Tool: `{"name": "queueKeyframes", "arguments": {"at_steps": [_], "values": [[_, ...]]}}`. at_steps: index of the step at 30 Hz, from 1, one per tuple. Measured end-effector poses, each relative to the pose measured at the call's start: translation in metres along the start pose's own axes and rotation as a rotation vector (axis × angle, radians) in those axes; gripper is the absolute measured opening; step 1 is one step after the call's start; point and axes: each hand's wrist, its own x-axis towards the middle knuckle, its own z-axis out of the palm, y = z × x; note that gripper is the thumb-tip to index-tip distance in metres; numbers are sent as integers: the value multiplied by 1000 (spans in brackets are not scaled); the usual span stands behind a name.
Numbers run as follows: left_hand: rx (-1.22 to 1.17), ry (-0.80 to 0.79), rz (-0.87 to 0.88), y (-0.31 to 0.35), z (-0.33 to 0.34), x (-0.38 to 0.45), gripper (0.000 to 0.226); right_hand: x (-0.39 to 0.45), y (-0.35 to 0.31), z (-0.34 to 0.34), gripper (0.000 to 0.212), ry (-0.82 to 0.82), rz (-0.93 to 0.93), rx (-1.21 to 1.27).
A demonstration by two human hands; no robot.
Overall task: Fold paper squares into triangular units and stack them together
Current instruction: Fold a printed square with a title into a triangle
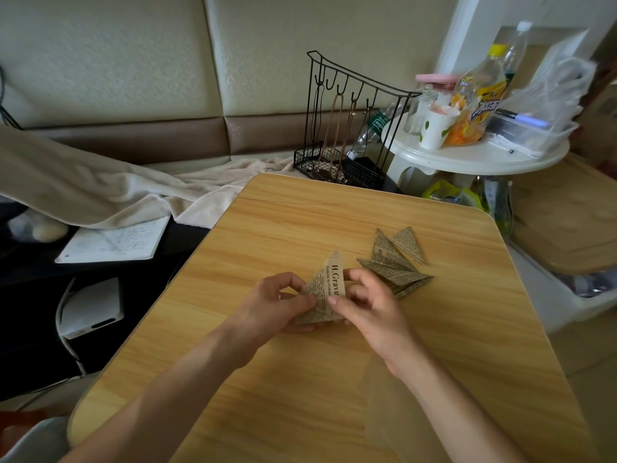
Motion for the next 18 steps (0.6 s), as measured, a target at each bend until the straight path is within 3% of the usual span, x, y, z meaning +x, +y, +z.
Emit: {"name": "queueKeyframes", "arguments": {"at_steps": [5, 10, 14, 18], "values": [[149, -271, 45, 1, -3, -2, 23, 2, 3, -1, 28, 78, -4, 35], [45, -38, 94, -4, -3, 2, 17, -1, 2, -2, 29, -19, -13, -85], [-149, 42, 74, -6, -2, 3, 19, -1, 0, -1, 34, -71, 0, -95], [-198, 44, 1, -6, -2, 4, 14, 1, 2, 0, 24, 65, -9, -12]]}}
